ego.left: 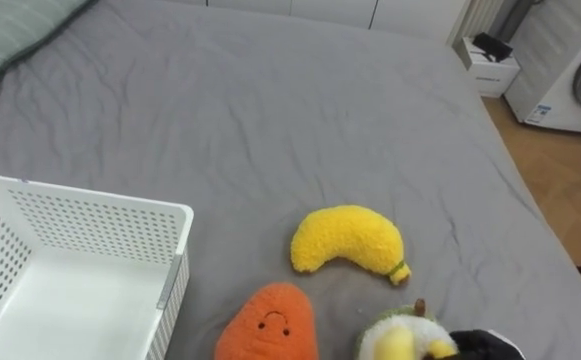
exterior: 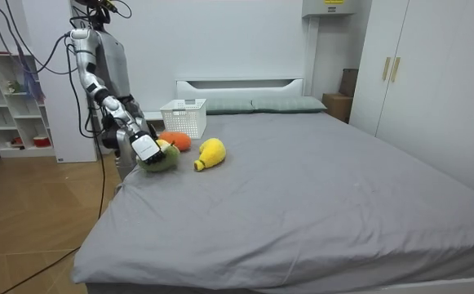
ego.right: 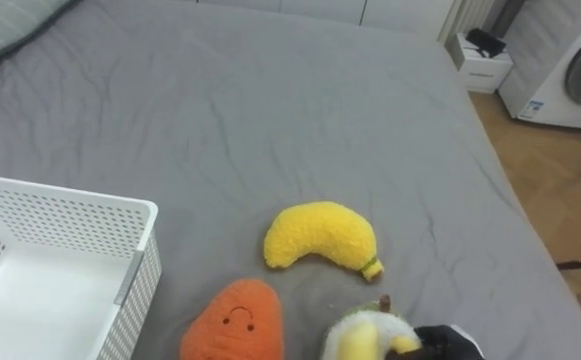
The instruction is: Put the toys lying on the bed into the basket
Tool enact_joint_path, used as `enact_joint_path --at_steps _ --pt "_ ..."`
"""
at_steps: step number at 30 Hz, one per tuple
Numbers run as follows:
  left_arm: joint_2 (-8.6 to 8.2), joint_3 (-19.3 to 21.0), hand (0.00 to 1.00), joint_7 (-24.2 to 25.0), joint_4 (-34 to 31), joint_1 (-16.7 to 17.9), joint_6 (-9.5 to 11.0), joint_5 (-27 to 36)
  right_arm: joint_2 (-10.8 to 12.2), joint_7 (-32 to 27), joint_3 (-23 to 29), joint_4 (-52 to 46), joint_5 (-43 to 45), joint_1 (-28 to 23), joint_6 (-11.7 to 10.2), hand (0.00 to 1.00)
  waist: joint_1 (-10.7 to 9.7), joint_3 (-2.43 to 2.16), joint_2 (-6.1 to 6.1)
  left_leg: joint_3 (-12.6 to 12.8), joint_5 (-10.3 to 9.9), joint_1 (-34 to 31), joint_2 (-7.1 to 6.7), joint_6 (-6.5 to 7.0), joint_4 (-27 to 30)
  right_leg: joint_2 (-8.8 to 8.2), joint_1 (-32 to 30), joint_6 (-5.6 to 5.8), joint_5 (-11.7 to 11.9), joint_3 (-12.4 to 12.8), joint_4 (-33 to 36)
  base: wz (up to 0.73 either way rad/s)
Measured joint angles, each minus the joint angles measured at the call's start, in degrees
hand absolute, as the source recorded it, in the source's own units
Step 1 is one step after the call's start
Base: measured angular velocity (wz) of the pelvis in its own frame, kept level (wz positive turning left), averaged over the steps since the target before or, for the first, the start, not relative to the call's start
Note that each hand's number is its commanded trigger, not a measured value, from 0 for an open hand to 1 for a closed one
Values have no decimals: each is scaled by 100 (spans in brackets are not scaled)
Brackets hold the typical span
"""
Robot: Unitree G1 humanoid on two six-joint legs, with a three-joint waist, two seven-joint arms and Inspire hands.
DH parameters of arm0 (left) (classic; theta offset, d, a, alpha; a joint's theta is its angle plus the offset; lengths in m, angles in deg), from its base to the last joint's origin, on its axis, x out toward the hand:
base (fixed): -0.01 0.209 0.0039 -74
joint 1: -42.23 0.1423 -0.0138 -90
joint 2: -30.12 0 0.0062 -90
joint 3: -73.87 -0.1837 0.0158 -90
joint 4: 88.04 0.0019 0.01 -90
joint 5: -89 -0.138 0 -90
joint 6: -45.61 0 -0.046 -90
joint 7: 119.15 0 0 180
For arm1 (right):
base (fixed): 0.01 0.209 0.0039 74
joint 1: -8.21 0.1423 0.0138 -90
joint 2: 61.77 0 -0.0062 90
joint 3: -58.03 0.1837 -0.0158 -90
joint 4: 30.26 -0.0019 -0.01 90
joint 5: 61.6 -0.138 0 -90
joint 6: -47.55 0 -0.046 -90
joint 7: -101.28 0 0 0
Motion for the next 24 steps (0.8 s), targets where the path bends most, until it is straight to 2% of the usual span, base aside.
enact_joint_path --at_steps 5,9,11,13,15,16,18,20,24 --pt "-2 -16 0 10 108 -96 -2 -3 2 -110 -3 -836 163 -9 9 100 -12 4 47 -12 1 9 2 0 -1 3 37 0 0 -17 8 1" --pt "-8 -125 0 13 102 -71 1 -3 11 -106 -72 -2071 493 -44 121 100 -20 26 65 -12 1 4 -1 0 -3 3 41 0 1 -3 8 0" --pt "-7 -131 0 13 101 -85 1 -2 10 -106 -72 -2624 468 -38 129 100 -23 31 52 -16 1 9 -2 0 -20 3 68 1 0 -13 -5 0" --pt "-4 -128 0 17 75 -108 2 -4 9 -106 -72 -3248 463 27 129 100 -18 58 9 -17 2 4 -4 -2 -22 3 62 1 0 -12 -6 0" --pt "-2 -129 0 20 24 -108 2 -4 10 -106 -82 -3499 428 121 127 100 -5 77 -20 -18 2 -3 -4 -1 -23 2 58 1 0 -15 -10 0" --pt "-2 -138 0 20 21 -125 2 -3 10 -105 -94 -3634 418 150 132 100 57 55 -62 -15 2 -10 -4 -1 -27 2 40 1 0 -11 -4 0" --pt "-7 -143 0 21 21 -185 3 -1 11 -97 -133 -3842 414 182 135 100 133 50 -79 -15 3 -45 -4 -1 -25 2 11 1 1 -10 5 0" --pt "-10 -155 0 25 5 -208 3 0 11 -86 -237 -3967 436 295 136 100 164 43 -75 -27 3 -102 1 0 0 2 -26 0 3 -28 15 4" --pt "-19 -248 0 43 -10 -247 19 -2 7 7 -371 -4075 445 683 215 100 281 73 -3 -37 3 -114 2 0 4 2 -30 3 8 -46 24 0"
